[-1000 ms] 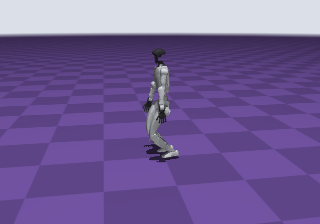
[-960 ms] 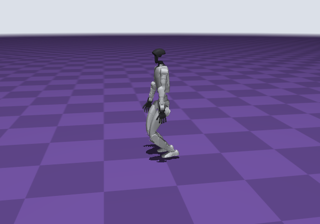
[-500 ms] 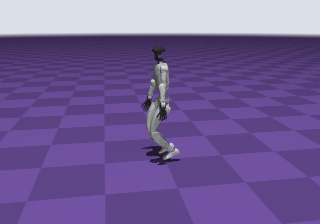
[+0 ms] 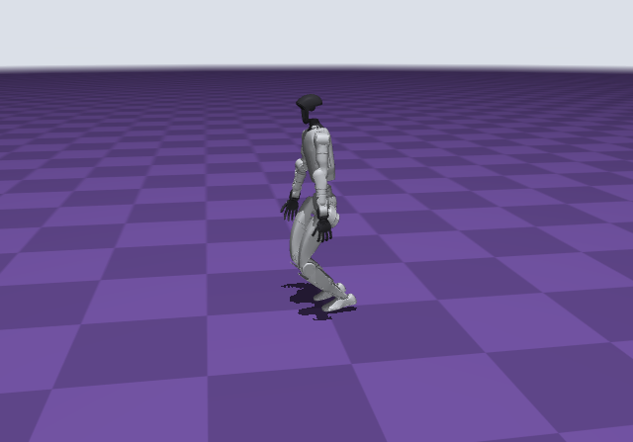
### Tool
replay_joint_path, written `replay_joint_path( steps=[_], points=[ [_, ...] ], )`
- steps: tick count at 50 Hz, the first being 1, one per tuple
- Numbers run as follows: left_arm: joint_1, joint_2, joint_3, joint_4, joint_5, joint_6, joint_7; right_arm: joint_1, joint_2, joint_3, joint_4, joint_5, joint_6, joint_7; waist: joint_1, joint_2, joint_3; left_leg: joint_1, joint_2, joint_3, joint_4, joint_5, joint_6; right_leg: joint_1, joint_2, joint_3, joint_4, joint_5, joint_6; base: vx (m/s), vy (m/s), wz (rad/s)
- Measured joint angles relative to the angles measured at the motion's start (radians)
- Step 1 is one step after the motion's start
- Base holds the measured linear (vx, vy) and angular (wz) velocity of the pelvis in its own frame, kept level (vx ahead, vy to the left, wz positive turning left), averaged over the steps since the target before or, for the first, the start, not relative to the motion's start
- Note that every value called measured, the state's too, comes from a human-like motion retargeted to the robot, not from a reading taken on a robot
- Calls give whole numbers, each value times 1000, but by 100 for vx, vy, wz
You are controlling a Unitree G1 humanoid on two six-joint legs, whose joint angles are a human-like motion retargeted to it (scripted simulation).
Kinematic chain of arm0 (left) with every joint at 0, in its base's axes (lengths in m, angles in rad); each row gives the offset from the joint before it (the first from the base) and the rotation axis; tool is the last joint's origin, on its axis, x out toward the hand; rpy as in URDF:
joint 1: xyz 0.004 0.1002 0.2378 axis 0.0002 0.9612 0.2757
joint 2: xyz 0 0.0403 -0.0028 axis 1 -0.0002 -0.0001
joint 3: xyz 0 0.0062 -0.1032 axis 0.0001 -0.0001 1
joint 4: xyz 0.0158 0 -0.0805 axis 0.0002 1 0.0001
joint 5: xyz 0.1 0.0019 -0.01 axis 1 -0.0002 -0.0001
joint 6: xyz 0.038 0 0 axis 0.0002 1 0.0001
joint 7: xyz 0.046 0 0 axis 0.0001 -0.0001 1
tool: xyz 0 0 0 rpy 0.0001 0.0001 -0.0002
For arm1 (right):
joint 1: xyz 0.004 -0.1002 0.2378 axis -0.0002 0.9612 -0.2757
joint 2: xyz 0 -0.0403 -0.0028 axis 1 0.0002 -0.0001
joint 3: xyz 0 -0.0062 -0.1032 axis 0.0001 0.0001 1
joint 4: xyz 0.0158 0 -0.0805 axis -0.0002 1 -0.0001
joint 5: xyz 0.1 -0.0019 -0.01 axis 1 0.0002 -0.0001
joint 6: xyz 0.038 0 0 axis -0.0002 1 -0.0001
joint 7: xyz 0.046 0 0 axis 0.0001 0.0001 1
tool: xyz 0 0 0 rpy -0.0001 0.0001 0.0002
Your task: Run
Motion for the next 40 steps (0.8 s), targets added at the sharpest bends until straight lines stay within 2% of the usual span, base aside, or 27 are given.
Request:
replay_joint_path(
  steps=[4,7,13,15,18,20,22,26,29,35,40],
  points=[
    [7,5,3,-20,-22,1,-13,10,-7,-1,-22,15,4,18,-5,10,-18,0,-1,-19,-43,87,-36,-15,-4,-8,-22,97,22,0,0,0],
    [9,16,-4,-32,-15,4,-13,15,-13,3,-38,21,4,27,-7,15,-28,-10,-6,-34,-50,110,-45,-29,0,-11,-30,116,20,0,0,0],
    [-27,51,-23,-35,31,5,18,-17,-43,9,-41,3,-7,-1,-1,0,-14,-42,15,-23,34,-9,-19,-48,13,-11,22,-26,-7,0,0,0],
    [-41,53,-16,-29,28,-1,26,-27,-42,3,-35,4,-7,-12,3,-7,-3,-34,22,-15,30,-11,-18,-39,17,-7,13,-29,-5,0,0,0],
    [-28,36,-9,-41,-1,-9,15,-16,-30,0,-51,19,-1,-3,8,-5,-14,-25,13,-32,-10,82,-52,-23,22,9,-40,51,17,1,0,-7],
    [-9,20,-10,-54,-19,-10,-10,-4,-21,3,-65,38,6,16,12,2,-27,-33,9,-48,-33,204,-101,-26,12,0,-66,169,38,2,1,-25],
    [10,6,-20,-69,-21,-8,-38,5,-18,8,-82,63,10,36,10,8,-39,-58,6,-55,-38,270,-120,-48,6,-3,-70,235,49,0,0,-9],
    [33,-1,-50,-93,12,-10,-67,10,-21,16,-110,102,5,65,8,14,-52,-130,-9,-67,-5,318,-125,-115,12,9,-41,274,57,-1,0,-2],
    [40,9,-72,-108,47,-21,-62,3,-36,19,-132,125,-13,61,5,10,-54,-193,-20,-71,40,243,-94,-175,26,29,6,210,41,-8,-2,-9],
    [14,45,-110,-117,99,-42,5,-30,-74,33,-164,116,-50,22,-1,-8,-23,-355,-35,-60,213,37,-29,-335,54,52,183,-5,0,-11,-3,-8],
    [-33,67,-138,-108,115,-44,66,-65,-106,57,-172,79,-62,-15,-7,-21,19,-507,-46,-41,383,-53,0,-492,52,39,370,-108,-25,-9,-3,0]
  ],
)
